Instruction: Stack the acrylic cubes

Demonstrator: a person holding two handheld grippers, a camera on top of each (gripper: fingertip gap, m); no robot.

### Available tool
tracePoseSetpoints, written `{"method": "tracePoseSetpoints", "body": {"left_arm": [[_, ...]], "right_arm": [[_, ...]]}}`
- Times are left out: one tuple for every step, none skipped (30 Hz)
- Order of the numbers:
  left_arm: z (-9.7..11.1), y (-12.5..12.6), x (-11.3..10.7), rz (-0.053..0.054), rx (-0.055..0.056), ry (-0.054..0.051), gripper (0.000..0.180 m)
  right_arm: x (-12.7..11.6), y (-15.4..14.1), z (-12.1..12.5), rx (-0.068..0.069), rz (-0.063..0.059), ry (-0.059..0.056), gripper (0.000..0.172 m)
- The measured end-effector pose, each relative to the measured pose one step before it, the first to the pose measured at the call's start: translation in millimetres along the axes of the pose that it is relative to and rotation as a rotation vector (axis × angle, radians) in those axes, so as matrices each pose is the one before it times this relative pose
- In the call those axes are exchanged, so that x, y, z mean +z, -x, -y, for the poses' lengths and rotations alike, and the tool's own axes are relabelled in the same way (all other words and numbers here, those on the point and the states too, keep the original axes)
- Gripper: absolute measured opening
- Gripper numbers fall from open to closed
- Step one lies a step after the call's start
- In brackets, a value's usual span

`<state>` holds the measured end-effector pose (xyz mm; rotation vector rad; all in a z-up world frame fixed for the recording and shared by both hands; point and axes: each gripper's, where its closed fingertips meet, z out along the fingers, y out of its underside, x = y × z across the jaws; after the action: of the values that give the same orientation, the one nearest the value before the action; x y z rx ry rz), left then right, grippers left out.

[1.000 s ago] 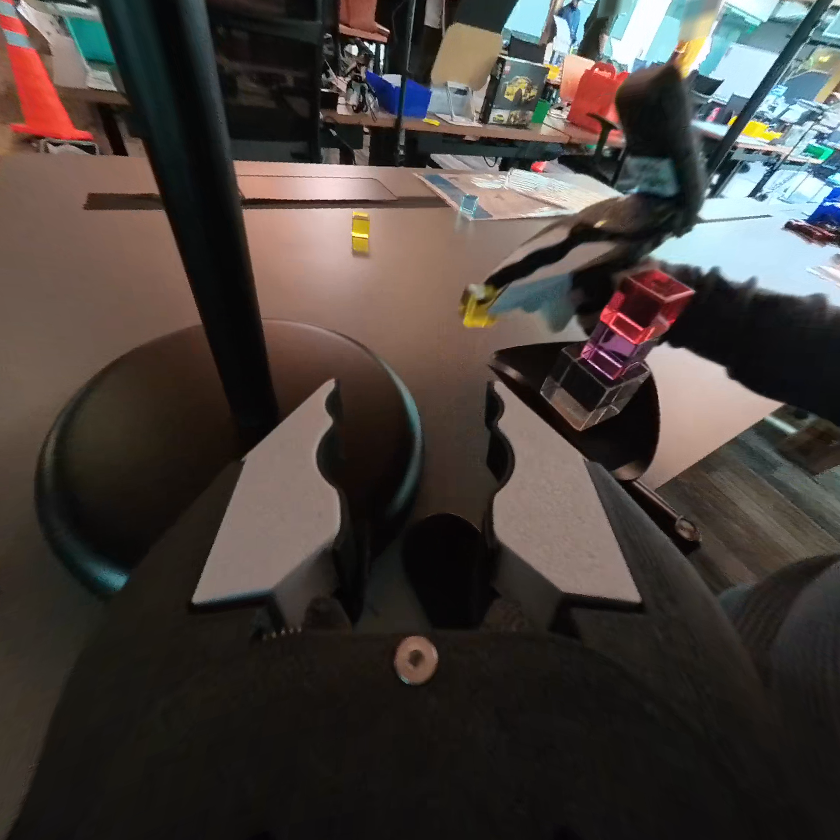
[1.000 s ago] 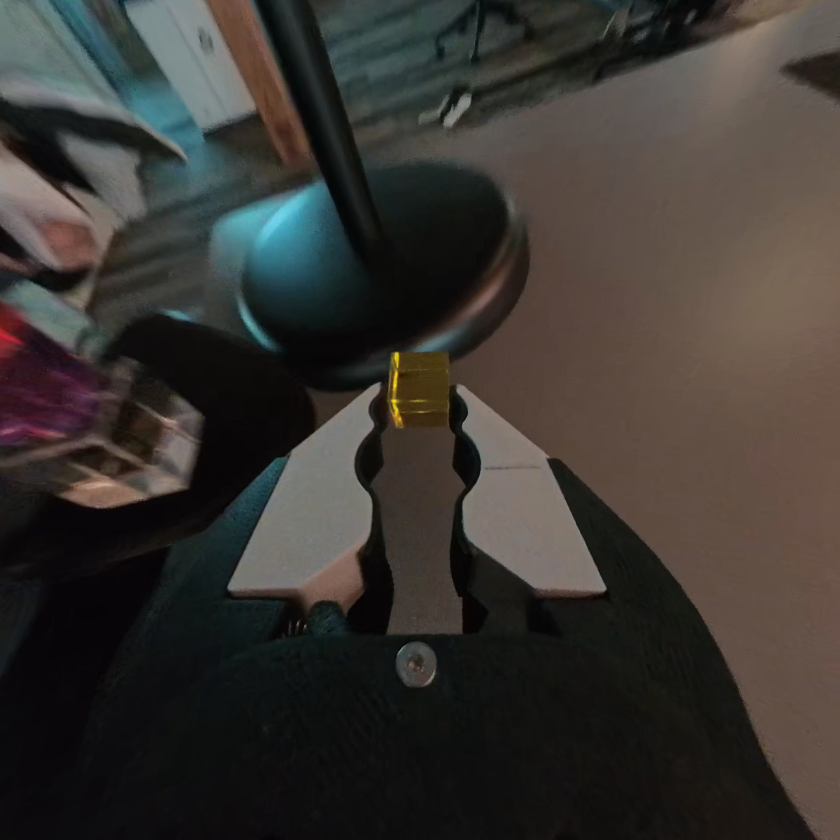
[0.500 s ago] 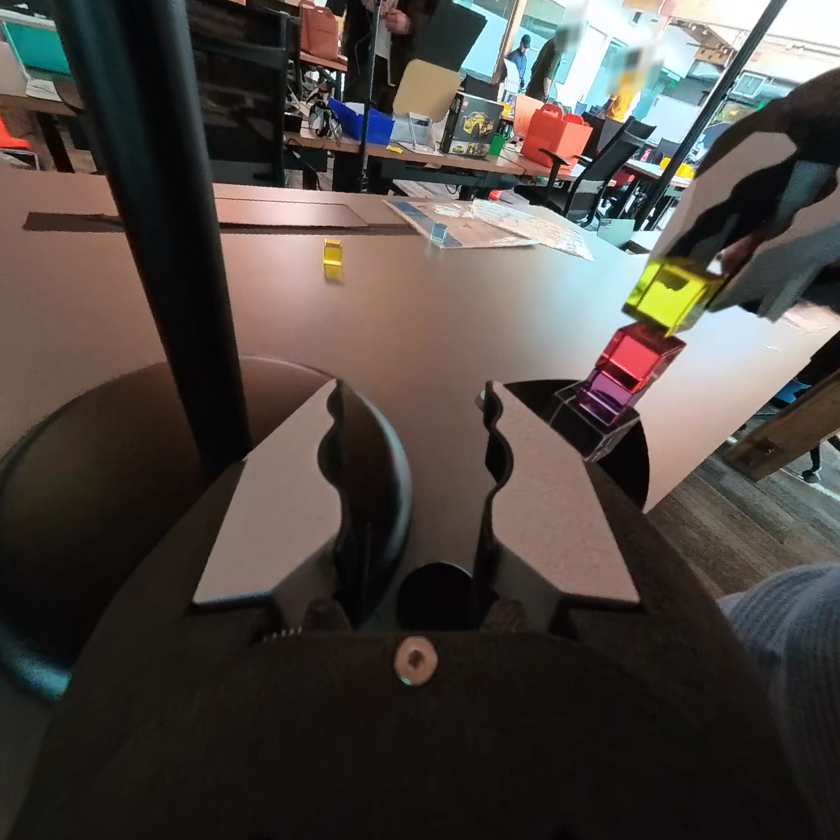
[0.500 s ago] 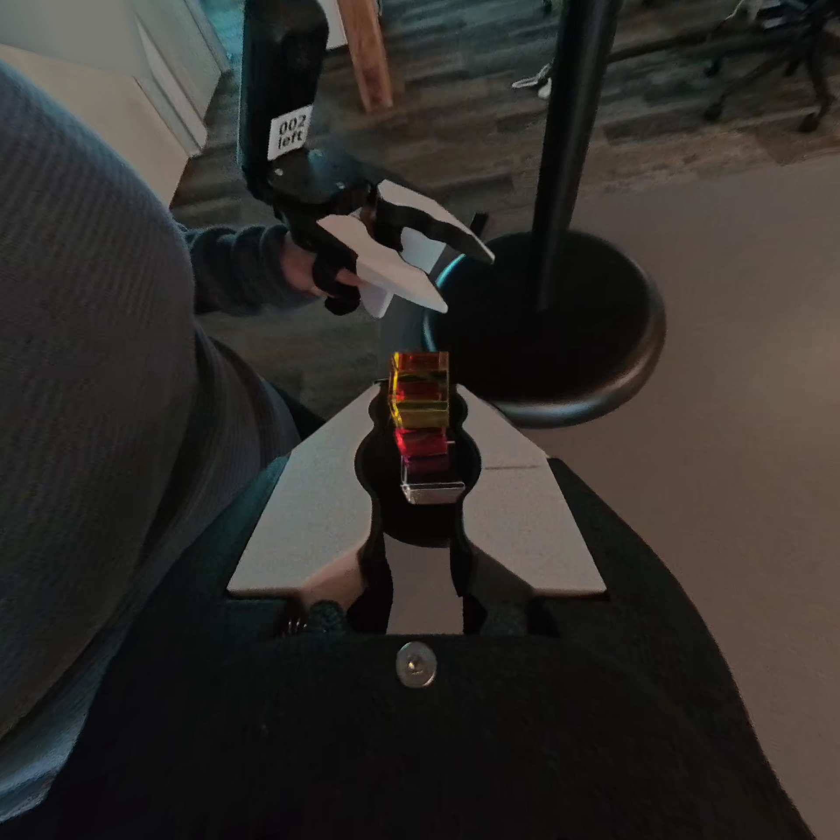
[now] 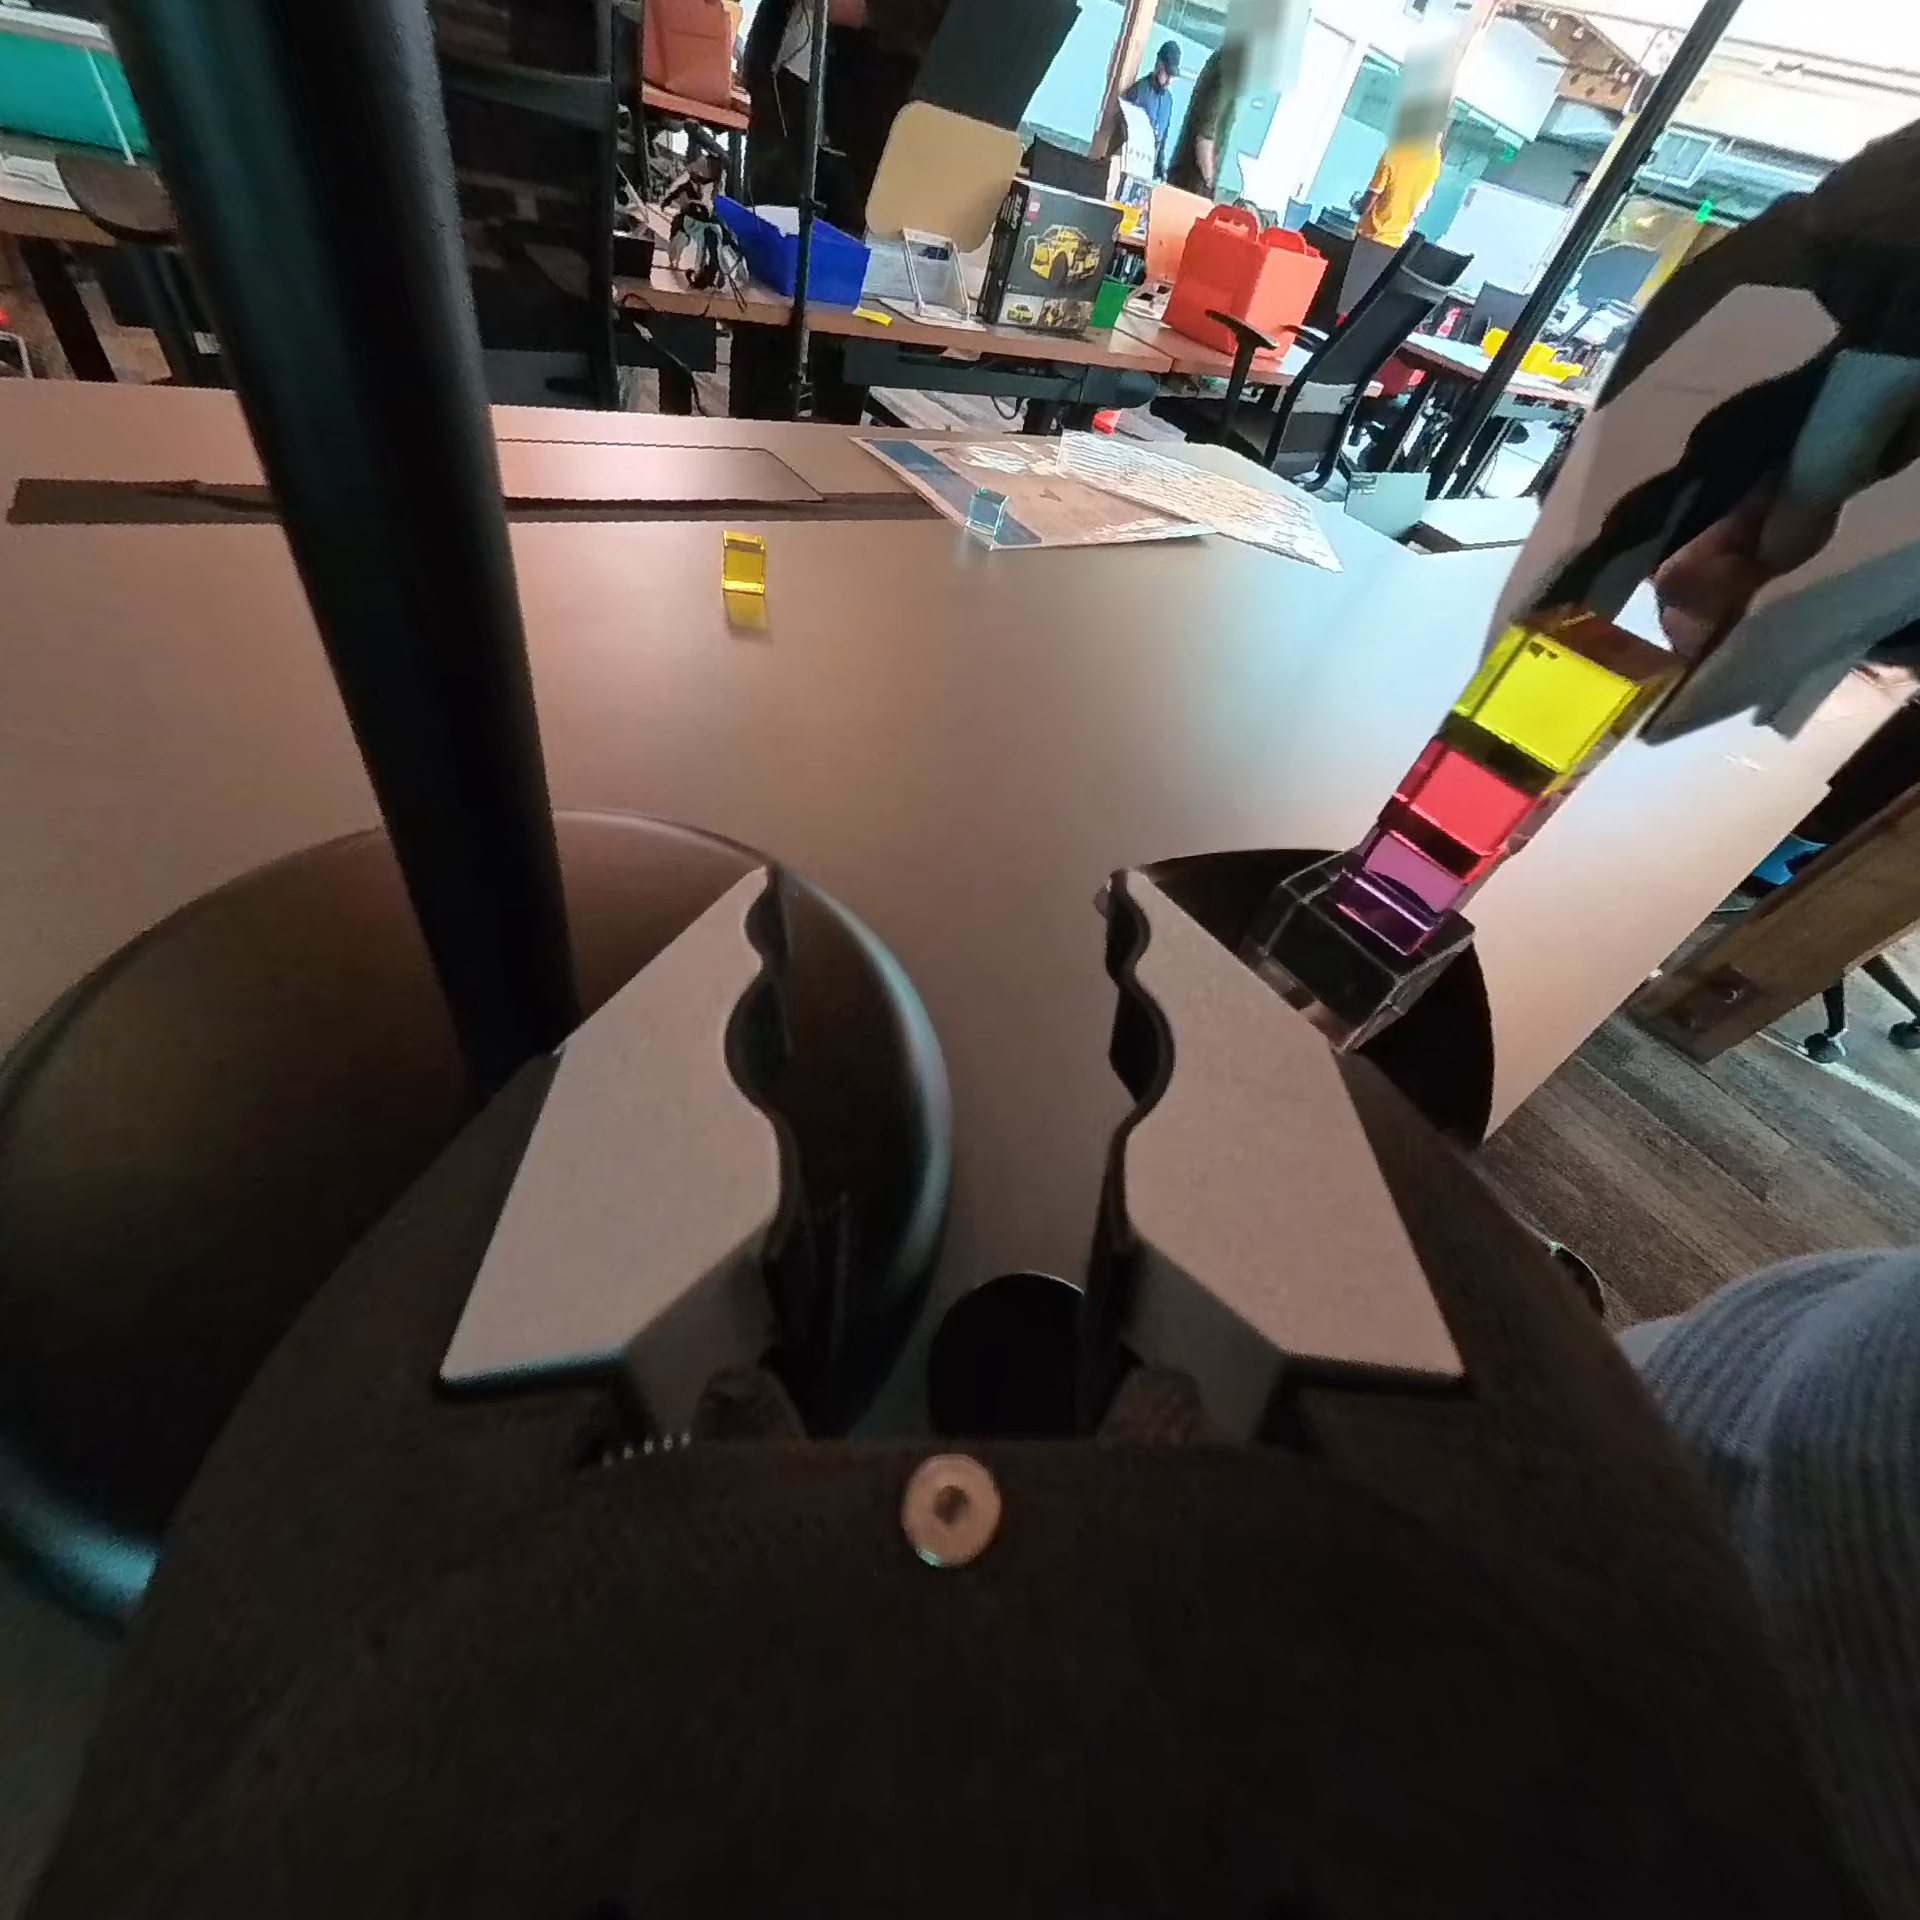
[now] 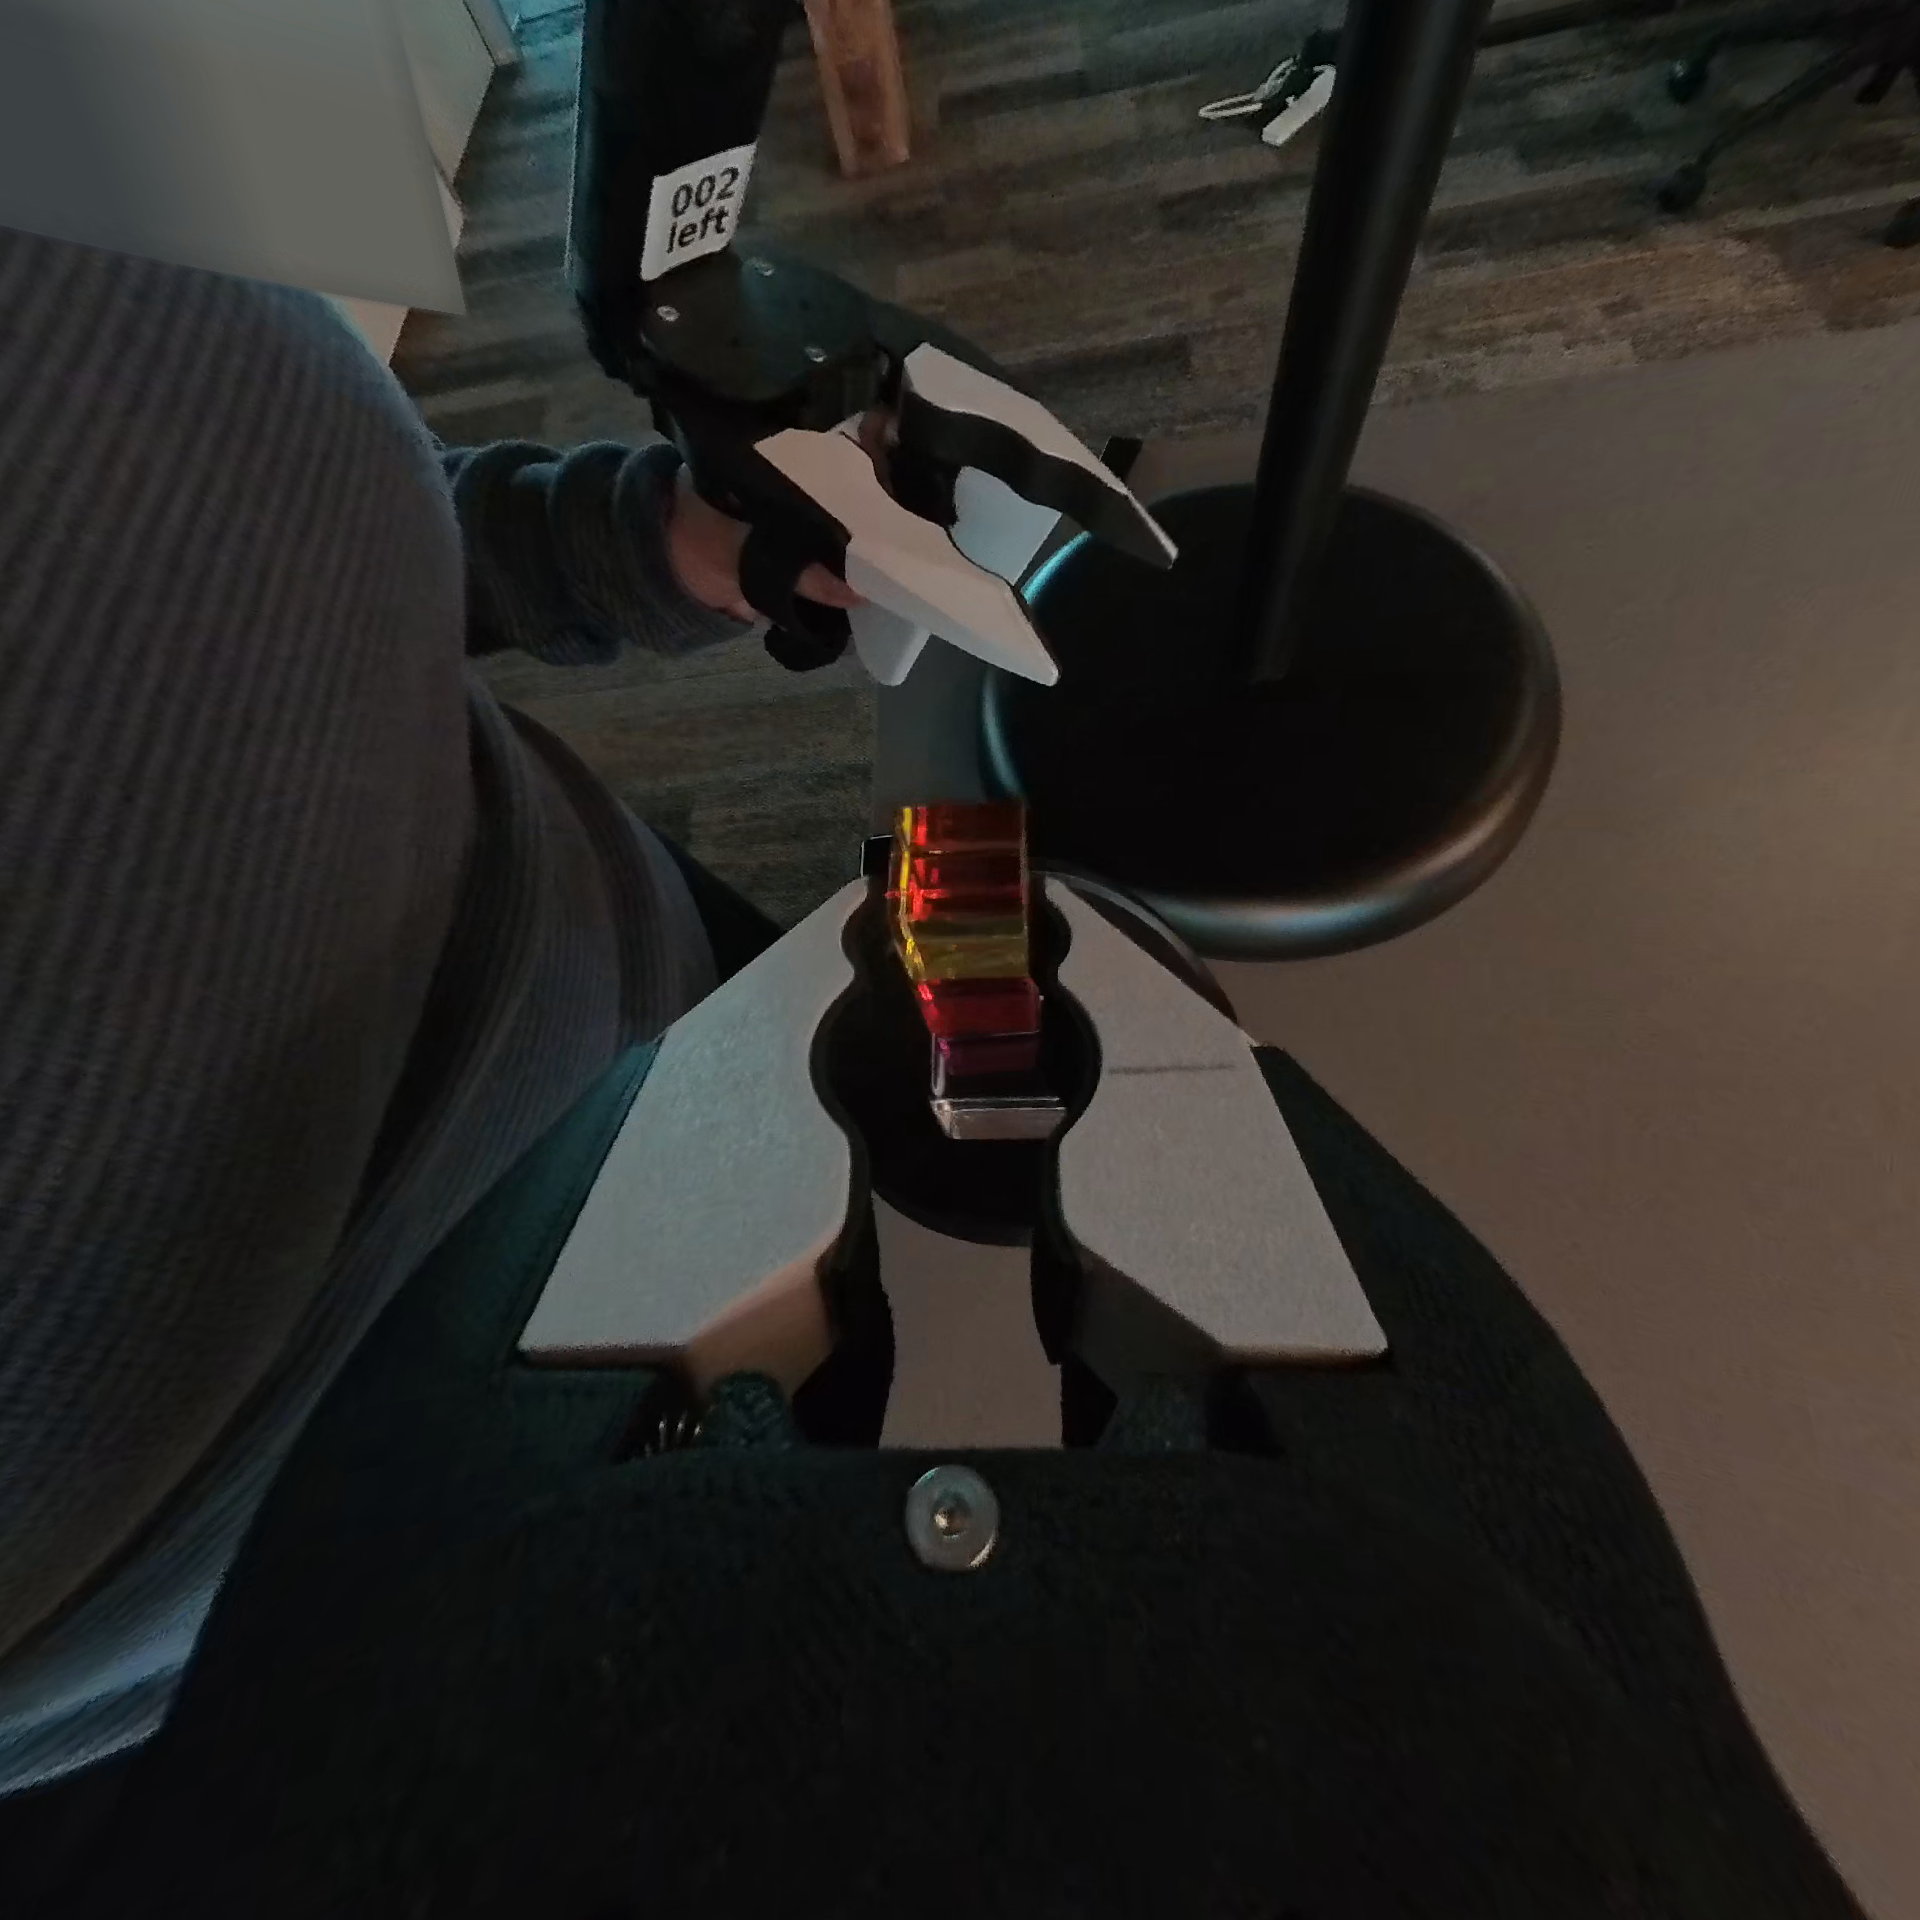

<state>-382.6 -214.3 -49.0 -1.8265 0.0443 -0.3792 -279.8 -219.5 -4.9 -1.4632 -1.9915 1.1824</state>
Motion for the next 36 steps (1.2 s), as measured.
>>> {"method": "tracePoseSetpoints", "body": {"left_arm": [[0.27,0.3,0.04,-0.0018,0.0008,-0.0002,0.061],[0.2,0.26,0.01,-0.0018,0.0003,0.0002,0.061],[0.15,0.44,-0.02,-0.0018,-0.0002,0.0001,0.061],[0.18,0.44,-0.01,-0.0017,-0.0004,0.0,0.061],[0.14,0.43,-0.15,-0.0008,-0.0004,-0.0003,0.061],[0.19,0.69,-0.47,0.0007,0.0002,-0.0005,0.061],[0.26,0.85,-0.66,0.0022,0.0006,-0.0008,0.061],[0.2,1.06,-1.16,0.0035,0.0,-0.0011,0.061],[-0.03,1.06,-1.35,0.0041,-0.0009,-0.0006,0.061],[-0.57,1.42,-1.72,0.0057,-0.0018,0.0009,0.062],[-0.85,1.57,-2.03,0.0073,-0.0025,0.0007,0.062],[-0.93,1.8,-2.27,0.0088,-0.0033,0.0002,0.062],[-1.19,1.96,-2.56,0.0105,-0.004,0.0008,0.062],[-1.37,1.93,-2.73,0.0116,-0.004,0.0013,0.062],[-1.46,2.11,-2.77,0.0129,-0.0044,0.002,0.062],[-1.42,1.89,-2.9,0.0131,-0.005,0.0025,0.062],[-1.56,1.72,-2.92,0.0121,-0.0045,0.0043,0.062],[-1.52,1.5,-2.96,0.0133,-0.0022,0.007,0.062],[-1.65,1.64,-3.21,0.0161,0.0005,0.0091,0.062],[-1.61,1.56,-3.5,0.017,0.0023,0.0098,0.063],[-1.54,1.47,-3.74,0.0169,0.0029,0.0098,0.062],[-1.64,1.53,-3.77,0.0178,0.0024,0.0093,0.063],[-1.94,1.9,-3.8,0.0193,0.0,0.0084,0.063],[-2.01,1.91,-3.64,0.0183,-0.004,0.0061,0.063],[-1.78,1.81,-3.42,0.0162,-0.0083,0.0036,0.063],[-1.77,1.77,-3.19,0.0148,-0.0104,0.0026,0.063],[-1.6,1.61,-3.14,0.0141,-0.0091,0.0017,0.063],[-1.47,1.59,-3.03,0.0142,-0.0057,0.0013,0.063],[-1.55,1.2,-2.86,0.0121,-0.0022,0.0018,0.063],[-1.37,0.2,-2.45,0.0043,0.0004,0.0013,0.064],[-1.02,-0.76,-1.97,-0.0018,0.0008,0.0006,0.064],[-0.83,-0.59,-1.3,-0.0017,0.0006,0.0008,0.065],[-0.43,-0.37,-0.69,-0.0012,0.0007,0.0007,0.065],[0.28,0.01,-0.05,-0.0007,-0.0007,-0.0004,0.065],[1.01,0.07,0.46,-0.0025,-0.0025,-0.0031,0.065],[1.9,-0.16,0.98,-0.0056,-0.0025,-0.0057,0.065]], "right_arm": [[0.84,0.47,-1.1,0.0022,0.0014,0.0088,0.027],[1.11,0.29,-1.17,0.0021,-0.0007,0.0088,0.032],[1.09,-0.07,-0.77,0.0014,-0.0028,0.0057,0.036],[0.71,-0.05,-0.27,0.0011,-0.0028,0.0026,0.04],[-0.21,0.08,0.19,0.0,-0.0007,0.0,0.044],[-1.98,-0.48,0.58,-0.0047,-0.0013,-0.0032,0.05],[-4.34,-1.51,0.89,-0.0132,-0.0037,-0.0086,0.056],[-6.75,-3.03,2.05,-0.0206,-0.0061,-0.0205,0.061],[-8.15,-5.59,3.04,-0.0225,-0.0119,-0.0325,0.065],[-8.48,-10.55,2.69,-0.0198,-0.0273,-0.0363,0.065],[-7.65,-18.46,0.64,-0.0118,-0.0526,-0.0321,0.065],[-5.34,-26.95,-2.52,0.0009,-0.078,-0.0229,0.065],[-1.25,-33.56,-5.8,0.0157,-0.0948,-0.0127,0.063],[4.48,-37.72,-8.28,0.0297,-0.1031,-0.0028,0.062],[11.01,-38.49,-10.36,0.0368,-0.1032,0.0082,0.061],[17.38,-34.62,-11.35,0.0306,-0.0853,0.0176,0.06],[22.09,-26.83,-10.93,0.0124,-0.0491,0.0198,0.06],[24.42,-19.84,-10.13,-0.0086,-0.0175,0.0225,0.061],[24.23,-16.27,-10.33,-0.0288,-0.0024,0.0358,0.062],[22.21,-14.51,-9.44,-0.0428,-0.0004,0.0477,0.064],[19.64,-12.64,-6.83,-0.0411,0.0002,0.0454,0.065],[17.37,-10.24,-4.93,-0.0265,0.0062,0.0379,0.065],[15.72,-7.75,-4.42,-0.0028,0.0168,0.0345,0.065],[14.04,-6.02,-4.62,0.0181,0.0221,0.0349,0.065],[12.16,-6.05,-4.48,0.027,0.0152,0.032,0.065],[10.11,-5.11,-3.19,0.0284,0.0128,0.0205,0.064],[7.88,-3.28,-1.05,0.0286,0.0156,0.0056,0.063],[5.88,-2.58,0.76,0.0269,0.0123,-0.006,0.061],[4.23,-2.3,1.61,0.0204,0.006,-0.0091,0.059],[2.83,-2.53,1.63,0.012,-0.0019,-0.0073,0.057],[1.78,-2.7,0.82,0.0046,-0.0105,-0.0013,0.048],[0.64,-0.66,0.42,0.0012,-0.0049,0.0011,0.034],[-0.55,3.0,1.52,0.0075,0.0115,-0.0043,0.025],[-2.42,6.4,2.87,0.0123,0.0225,-0.0083,0.025],[-5.0,9.54,4.39,0.004,0.0278,-0.0128,0.025],[-8.23,12.3,6.74,-0.0078,0.0242,-0.0221,0.025]]}}
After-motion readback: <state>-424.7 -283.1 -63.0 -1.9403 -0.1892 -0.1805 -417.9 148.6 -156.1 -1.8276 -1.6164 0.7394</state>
